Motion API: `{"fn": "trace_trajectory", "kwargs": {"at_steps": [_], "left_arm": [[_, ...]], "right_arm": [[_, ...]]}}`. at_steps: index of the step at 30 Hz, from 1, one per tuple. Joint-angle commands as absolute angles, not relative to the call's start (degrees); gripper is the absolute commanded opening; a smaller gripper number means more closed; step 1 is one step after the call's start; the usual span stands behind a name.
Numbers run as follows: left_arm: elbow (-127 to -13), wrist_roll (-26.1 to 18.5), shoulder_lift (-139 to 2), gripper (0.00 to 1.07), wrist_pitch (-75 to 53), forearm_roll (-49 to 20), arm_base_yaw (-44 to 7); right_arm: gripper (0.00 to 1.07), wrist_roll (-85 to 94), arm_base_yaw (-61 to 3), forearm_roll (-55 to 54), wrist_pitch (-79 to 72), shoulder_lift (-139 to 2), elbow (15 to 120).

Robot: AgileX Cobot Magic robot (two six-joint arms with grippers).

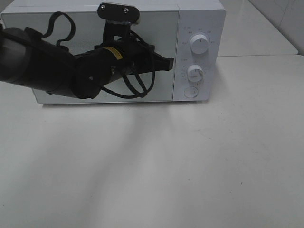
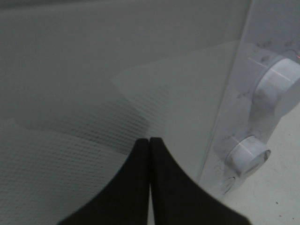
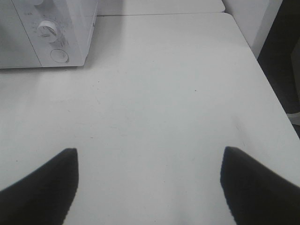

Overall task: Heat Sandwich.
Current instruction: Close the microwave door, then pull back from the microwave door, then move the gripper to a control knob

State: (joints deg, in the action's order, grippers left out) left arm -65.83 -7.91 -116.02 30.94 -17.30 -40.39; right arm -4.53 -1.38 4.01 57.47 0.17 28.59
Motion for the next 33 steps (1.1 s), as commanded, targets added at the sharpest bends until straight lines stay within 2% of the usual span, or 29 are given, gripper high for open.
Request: {"fn": "trace_trajectory", "kwargs": {"at_steps": [1,6,10,11,14,15,16,17,18,24,26,29,33], "left_arm": [[-62.34,-8.02,-112.41,0.0,31.57,-18.74,-40.68],[-57.12,-7.85,-107.83,0.0,26.47,-18.74,-40.68],[-55.23,-7.85,-103.93,0.0,17.7,-18.74,-40.68],[-55.12,-7.85,-102.33,0.02,11.69,-18.68,-40.51],[-55.12,-8.02,-100.15,0.41,2.18,-18.45,-40.45],[-55.12,-8.02,-100.15,0.41,2.18,-18.45,-40.45],[-55.12,-8.02,-98.61,0.73,-4.13,-18.45,-40.45],[-55.12,-8.02,-97.86,0.9,-7.33,-18.39,-40.45],[-55.12,-8.02,-97.29,1.02,-9.51,-18.33,-40.45],[-55.18,-8.02,-94.08,0.99,-20.86,-14.78,-40.45],[-55.18,-7.73,-92.19,0.99,-27.9,-10.37,-40.45],[-55.18,-6.02,-90.99,0.99,-31.51,-9.28,-40.45],[-55.18,-1.43,-87.55,0.99,-39.19,-6.47,-40.45]], "right_arm": [[0.76,-4.35,-0.86,3.95,57.01,1.78,28.59],[0.76,-4.35,-0.86,3.95,57.01,1.78,28.59],[0.76,-4.35,-0.86,3.95,57.01,1.78,28.59],[0.76,-4.35,-0.86,3.95,57.01,1.78,28.59],[0.76,-4.35,-0.86,3.95,57.01,1.78,28.59],[0.76,-4.35,-0.86,3.95,57.01,1.78,28.59],[0.76,-4.35,-0.86,3.95,57.01,1.78,28.59],[0.76,-4.35,-0.86,3.95,57.01,1.78,28.59],[0.76,-4.41,-0.86,3.95,57.01,1.78,28.59],[0.76,-4.41,-0.86,3.95,57.01,1.78,28.59],[0.76,-4.41,-0.86,3.95,57.01,1.78,28.59],[0.76,-4.41,-0.86,3.95,57.01,1.78,28.59],[0.76,-4.41,-0.86,3.95,57.01,1.78,28.59]]}}
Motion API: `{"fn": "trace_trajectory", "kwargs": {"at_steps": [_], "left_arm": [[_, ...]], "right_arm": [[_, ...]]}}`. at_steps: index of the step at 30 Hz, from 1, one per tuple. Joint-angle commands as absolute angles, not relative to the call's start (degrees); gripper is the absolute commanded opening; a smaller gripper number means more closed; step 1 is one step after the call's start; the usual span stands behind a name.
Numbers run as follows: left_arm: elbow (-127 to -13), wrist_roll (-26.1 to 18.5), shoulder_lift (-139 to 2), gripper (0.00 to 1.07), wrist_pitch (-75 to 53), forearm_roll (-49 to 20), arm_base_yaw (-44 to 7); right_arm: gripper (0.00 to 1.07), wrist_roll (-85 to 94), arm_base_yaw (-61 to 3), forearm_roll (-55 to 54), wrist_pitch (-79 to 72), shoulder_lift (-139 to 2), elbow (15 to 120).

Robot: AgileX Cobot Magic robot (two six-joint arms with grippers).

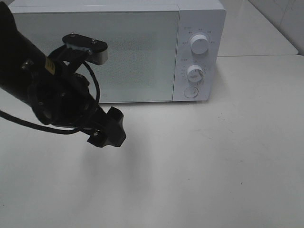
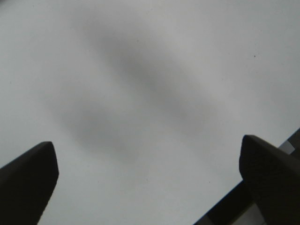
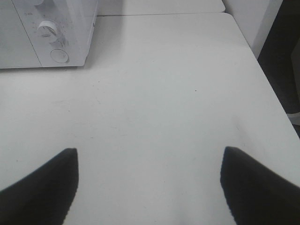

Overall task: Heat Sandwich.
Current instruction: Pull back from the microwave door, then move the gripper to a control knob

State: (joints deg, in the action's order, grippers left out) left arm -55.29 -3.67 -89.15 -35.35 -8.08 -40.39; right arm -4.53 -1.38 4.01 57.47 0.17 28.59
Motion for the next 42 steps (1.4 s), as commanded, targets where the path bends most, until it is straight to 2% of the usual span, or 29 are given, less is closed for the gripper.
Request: {"fn": "trace_trajectory", "kwargs": {"at_steps": [1,5,8,9,10,13,14,15,16,19,20,22,23,24,26,27,28,31,42], "left_arm": [[-55.18,-1.43,-87.55,0.99,-39.19,-6.47,-40.45],[-55.23,0.0,-86.57,0.99,-42.8,-4.98,-39.76],[-55.23,0.0,-85.49,0.99,-46.58,-6.07,-36.04],[-55.23,0.0,-84.8,0.99,-47.96,-6.3,-33.35],[-55.23,0.0,-84.8,0.99,-47.96,-6.3,-33.35],[-55.23,-0.34,-83.48,0.99,-50.02,-6.19,-28.02],[-55.23,-1.26,-82.33,0.99,-51.34,-6.07,-24.41],[-55.23,-1.26,-82.33,0.99,-51.34,-6.07,-24.41],[-55.23,-1.6,-81.7,0.99,-51.97,-6.07,-22.35],[-55.23,-1.66,-79.58,0.99,-54.6,-6.02,-14.32],[-55.23,-1.66,-79.58,0.99,-54.6,-6.02,-14.32],[-55.23,-1.66,-78.72,0.99,-56.67,-6.02,-10.37],[-55.12,-1.66,-78.04,0.99,-59.3,-6.02,-6.93],[-55.12,-1.66,-78.04,0.99,-59.3,-6.02,-6.93],[-55.06,-1.55,-77.23,0.99,-61.48,-6.42,-3.78],[-54.77,-1.55,-76.26,0.99,-63.14,-7.22,-0.63],[-54.77,-1.55,-76.26,0.99,-63.14,-7.22,-0.63],[-54.77,-1.55,-73.28,0.99,-66.46,-7.28,3.78],[-52.14,-1.6,-58.56,0.99,-70.53,-4.7,4.76]], "right_arm": [[0.76,-4.41,-0.86,3.95,57.01,1.78,28.59],[0.76,-4.41,-0.86,3.95,57.01,1.78,28.59],[0.76,-4.41,-0.86,3.95,57.01,1.78,28.59],[0.76,-4.41,-0.86,3.95,57.01,1.78,28.59],[0.76,-4.41,-0.86,3.95,57.01,1.78,28.59],[0.75,-4.35,-0.86,3.95,57.01,1.78,28.59],[0.75,-4.35,-0.86,3.95,57.01,1.78,28.59],[0.75,-4.35,-0.86,3.95,57.01,1.78,28.59],[0.75,-4.35,-0.86,3.95,57.01,1.78,28.59],[0.75,-4.35,-0.86,3.95,57.01,1.78,28.59],[0.75,-4.35,-0.86,3.95,57.01,1.78,28.59],[0.75,-4.35,-0.86,3.95,57.01,1.78,28.59],[0.75,-4.35,-0.86,3.95,57.01,1.78,28.59],[0.75,-4.35,-0.86,3.95,57.01,1.78,28.59],[0.75,-4.35,-0.86,3.95,57.01,1.78,28.59],[0.75,-4.35,-0.86,3.95,57.01,1.78,28.59],[0.75,-4.35,-0.86,3.95,57.01,1.78,28.59],[0.75,-4.35,-0.86,3.95,57.01,1.78,28.59],[0.76,-4.41,-0.86,3.95,57.01,1.78,28.59]]}}
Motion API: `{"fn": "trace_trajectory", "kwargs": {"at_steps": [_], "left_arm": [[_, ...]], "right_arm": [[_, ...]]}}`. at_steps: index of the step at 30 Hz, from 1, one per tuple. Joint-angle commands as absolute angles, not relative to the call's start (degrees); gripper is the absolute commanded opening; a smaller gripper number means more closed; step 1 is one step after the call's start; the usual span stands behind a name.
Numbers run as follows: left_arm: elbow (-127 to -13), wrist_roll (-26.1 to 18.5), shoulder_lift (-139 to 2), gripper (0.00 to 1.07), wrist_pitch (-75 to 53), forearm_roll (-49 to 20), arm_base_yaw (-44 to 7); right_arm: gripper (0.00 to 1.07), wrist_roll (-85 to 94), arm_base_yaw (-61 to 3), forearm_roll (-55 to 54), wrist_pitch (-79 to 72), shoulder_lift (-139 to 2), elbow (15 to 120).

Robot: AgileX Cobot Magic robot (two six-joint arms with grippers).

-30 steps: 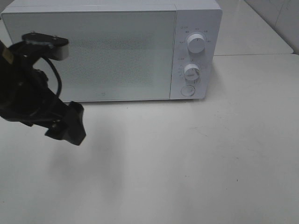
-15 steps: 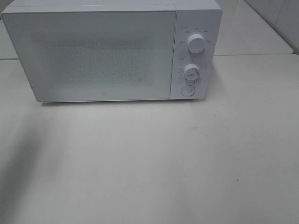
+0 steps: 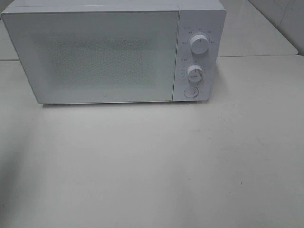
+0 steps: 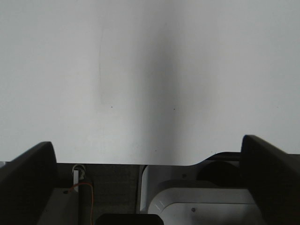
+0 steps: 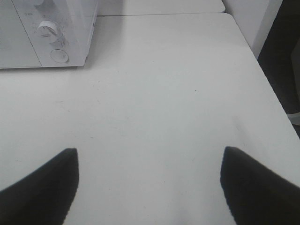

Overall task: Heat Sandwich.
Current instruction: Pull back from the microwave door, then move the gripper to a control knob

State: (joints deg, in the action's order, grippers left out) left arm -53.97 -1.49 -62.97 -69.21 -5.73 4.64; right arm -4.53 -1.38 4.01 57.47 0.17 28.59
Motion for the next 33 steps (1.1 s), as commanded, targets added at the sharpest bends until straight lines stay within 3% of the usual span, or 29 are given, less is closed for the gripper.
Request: {"fn": "trace_trajectory", "kwargs": {"at_steps": [1,21,33], "left_arm": [[-51.11,-1.6,-57.01,0.99,-70.36,-4.35,4.76],[-33.23,-3.95,-19.14,0.99,-65.6,-5.67,3.38],[-29.62,-3.95,-3.27,0.99,-61.48,-5.61,3.04]], "right_arm": [[0.76,-4.41,-0.86,3.95,57.01,1.78,28.59],[0.76,-4.35,-0.86,3.95,57.01,1.78,28.59],[0.76,-4.35,-0.86,3.95,57.01,1.78,28.59]]}}
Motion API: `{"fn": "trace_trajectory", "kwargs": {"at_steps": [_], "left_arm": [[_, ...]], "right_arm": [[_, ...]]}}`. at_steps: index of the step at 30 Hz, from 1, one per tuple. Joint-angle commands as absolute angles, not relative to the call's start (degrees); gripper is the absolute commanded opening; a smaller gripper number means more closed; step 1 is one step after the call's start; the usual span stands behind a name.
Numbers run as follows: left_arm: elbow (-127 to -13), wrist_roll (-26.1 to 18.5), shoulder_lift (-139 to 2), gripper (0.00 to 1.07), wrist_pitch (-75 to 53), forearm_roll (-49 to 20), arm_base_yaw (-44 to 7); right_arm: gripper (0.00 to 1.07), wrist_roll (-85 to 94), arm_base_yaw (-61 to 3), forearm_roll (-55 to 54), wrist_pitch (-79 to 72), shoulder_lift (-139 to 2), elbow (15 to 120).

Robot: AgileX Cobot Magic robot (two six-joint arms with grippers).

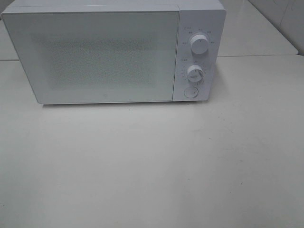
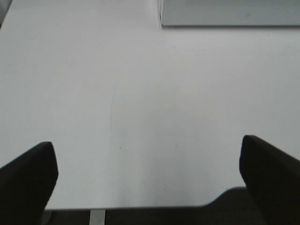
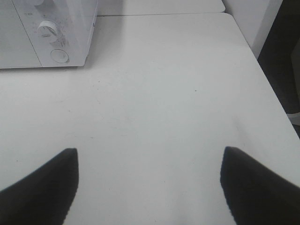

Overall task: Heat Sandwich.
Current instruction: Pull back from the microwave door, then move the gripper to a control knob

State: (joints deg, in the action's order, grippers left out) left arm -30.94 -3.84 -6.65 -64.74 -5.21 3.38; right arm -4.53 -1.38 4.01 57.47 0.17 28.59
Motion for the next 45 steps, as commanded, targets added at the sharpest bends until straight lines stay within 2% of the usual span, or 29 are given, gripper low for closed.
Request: {"fn": "trace_trajectory", "kwargs": {"at_steps": [1,45], "left_arm": [[-29.56,-3.78,-0.8,0.99,-61.59,-5.44,3.04],[-29.56,-3.72,1.6,0.99,-61.59,-5.56,3.04]], "right_arm": [[0.76,-4.35,-0.86,3.95,57.01,1.78,28.59],[0.76,-4.35,-0.86,3.95,57.01,1.49,28.59]]}}
